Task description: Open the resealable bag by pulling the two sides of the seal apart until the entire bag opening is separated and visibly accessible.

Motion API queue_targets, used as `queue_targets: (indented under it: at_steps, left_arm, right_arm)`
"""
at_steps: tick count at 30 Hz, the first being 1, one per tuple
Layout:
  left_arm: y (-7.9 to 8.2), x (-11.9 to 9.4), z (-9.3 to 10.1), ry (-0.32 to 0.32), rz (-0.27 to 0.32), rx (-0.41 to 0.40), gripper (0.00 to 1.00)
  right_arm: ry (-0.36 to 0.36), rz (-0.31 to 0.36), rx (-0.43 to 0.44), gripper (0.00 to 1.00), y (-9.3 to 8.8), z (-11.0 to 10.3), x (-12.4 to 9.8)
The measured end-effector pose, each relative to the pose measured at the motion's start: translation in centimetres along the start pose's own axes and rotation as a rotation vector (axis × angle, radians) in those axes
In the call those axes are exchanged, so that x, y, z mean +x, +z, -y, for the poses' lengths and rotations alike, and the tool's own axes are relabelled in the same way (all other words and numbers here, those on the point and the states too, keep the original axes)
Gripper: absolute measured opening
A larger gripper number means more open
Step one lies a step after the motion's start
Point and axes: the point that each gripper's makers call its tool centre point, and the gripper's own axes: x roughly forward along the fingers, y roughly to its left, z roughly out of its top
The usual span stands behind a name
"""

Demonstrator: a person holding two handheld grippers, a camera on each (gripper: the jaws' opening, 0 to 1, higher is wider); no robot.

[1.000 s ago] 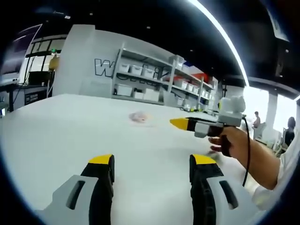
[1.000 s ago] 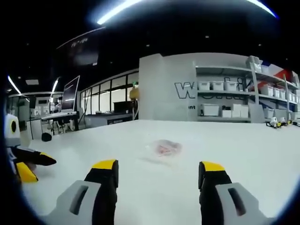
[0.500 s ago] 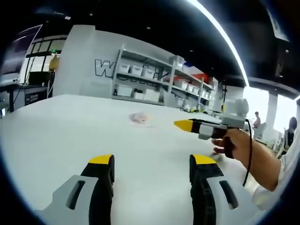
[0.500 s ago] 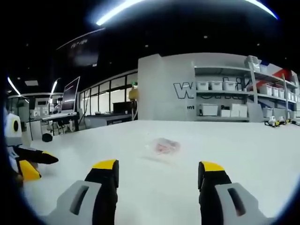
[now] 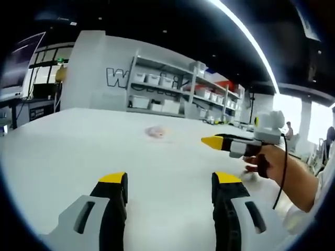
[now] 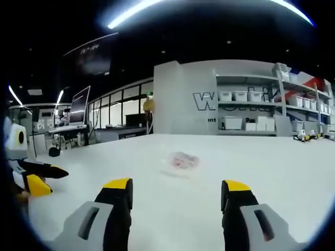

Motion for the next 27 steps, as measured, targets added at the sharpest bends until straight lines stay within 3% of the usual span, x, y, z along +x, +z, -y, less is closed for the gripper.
queue_targets:
  at_steps: [11,15,22,27]
  left_arm:
    - [0.3,0.1,-0.4,0.031,0.016,0.006,0.67]
    - [0.8,0.1,-1.2,0.08,0.046,0.002,0.74]
    - [2.6,0.0,-2.8,0.174,0.116,0.043,0.96]
    - [2.8,0.7,-3.5,0.208,0.096,0.067,1.0]
  right_arm:
    - [-0.018,0.021,-0.018,0.72,0.3,0.5,-0.8]
    - [-0.039,0.023,-0.018,0.75,0.4,0.9,-1.5]
    - [-0.124,0.029,-0.042,0.95,1.0,2.6,-2.5]
    - [-0.152,-0.004,-0.089,0.98,1.1,3.2,-2.6]
